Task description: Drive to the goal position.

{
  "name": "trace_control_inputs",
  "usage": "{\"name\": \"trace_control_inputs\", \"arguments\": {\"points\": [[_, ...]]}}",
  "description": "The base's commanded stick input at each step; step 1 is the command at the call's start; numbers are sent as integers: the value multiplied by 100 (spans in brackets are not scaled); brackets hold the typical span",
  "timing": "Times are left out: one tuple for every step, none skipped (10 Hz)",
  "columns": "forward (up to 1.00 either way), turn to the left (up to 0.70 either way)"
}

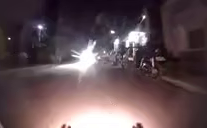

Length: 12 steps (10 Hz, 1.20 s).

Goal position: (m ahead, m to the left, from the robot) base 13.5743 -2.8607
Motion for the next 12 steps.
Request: {"name": "trace_control_inputs", "arguments": {"points": [[60, 0], [60, 0], [60, 0], [60, 0], [60, 0], [60, 0], [60, 0], [60, 0], [60, 0], [60, 0], [60, 0], [60, 0]]}}
